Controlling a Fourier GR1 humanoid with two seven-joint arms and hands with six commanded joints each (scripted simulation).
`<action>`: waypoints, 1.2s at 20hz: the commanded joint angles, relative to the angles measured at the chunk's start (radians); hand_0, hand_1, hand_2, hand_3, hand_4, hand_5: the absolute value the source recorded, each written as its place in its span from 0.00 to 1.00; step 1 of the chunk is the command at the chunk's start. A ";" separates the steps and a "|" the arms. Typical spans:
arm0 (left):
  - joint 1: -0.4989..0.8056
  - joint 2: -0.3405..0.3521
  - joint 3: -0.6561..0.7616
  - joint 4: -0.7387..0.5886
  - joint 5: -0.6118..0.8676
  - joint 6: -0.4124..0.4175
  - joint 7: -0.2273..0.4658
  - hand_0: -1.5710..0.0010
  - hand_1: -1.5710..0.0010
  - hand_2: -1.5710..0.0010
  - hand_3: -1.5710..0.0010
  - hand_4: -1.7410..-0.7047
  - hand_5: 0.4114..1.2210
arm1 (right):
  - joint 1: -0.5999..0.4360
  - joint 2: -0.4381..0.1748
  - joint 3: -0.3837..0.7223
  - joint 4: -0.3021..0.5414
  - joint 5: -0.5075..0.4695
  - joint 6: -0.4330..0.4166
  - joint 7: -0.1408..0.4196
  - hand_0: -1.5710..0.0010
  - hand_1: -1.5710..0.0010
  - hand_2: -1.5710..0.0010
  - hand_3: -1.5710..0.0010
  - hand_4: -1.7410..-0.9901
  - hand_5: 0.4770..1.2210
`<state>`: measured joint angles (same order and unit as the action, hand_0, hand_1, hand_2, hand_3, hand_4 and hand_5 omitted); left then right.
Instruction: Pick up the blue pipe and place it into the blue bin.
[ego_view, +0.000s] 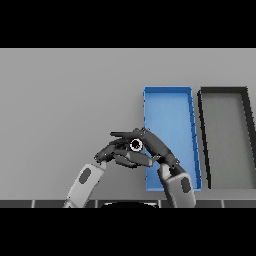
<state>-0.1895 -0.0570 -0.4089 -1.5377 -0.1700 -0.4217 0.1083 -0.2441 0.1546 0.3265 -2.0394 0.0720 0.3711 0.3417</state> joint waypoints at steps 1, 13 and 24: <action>0.003 0.004 0.001 -0.006 0.001 -0.001 0.006 0.99 0.99 0.99 0.99 0.74 0.12 | -0.028 0.008 -0.021 -0.022 -0.036 -0.001 0.029 0.00 0.00 0.00 0.00 0.33 1.00; 0.028 0.028 -0.003 -0.041 -0.005 0.000 -0.023 1.00 1.00 1.00 1.00 0.77 0.07 | -0.483 -0.255 -0.411 -0.004 -0.377 -0.294 0.267 0.00 0.00 0.00 0.00 0.32 1.00; 0.022 0.040 0.017 -0.048 -0.002 0.011 0.001 1.00 1.00 1.00 1.00 0.77 0.06 | -0.168 -0.422 -0.501 0.062 -0.325 -0.360 0.268 0.00 0.00 0.00 0.00 0.32 1.00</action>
<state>-0.1680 -0.0169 -0.3918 -1.5861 -0.1719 -0.4099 0.1105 -0.4100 -0.2665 -0.1747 -1.9770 -0.2521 0.0136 0.6096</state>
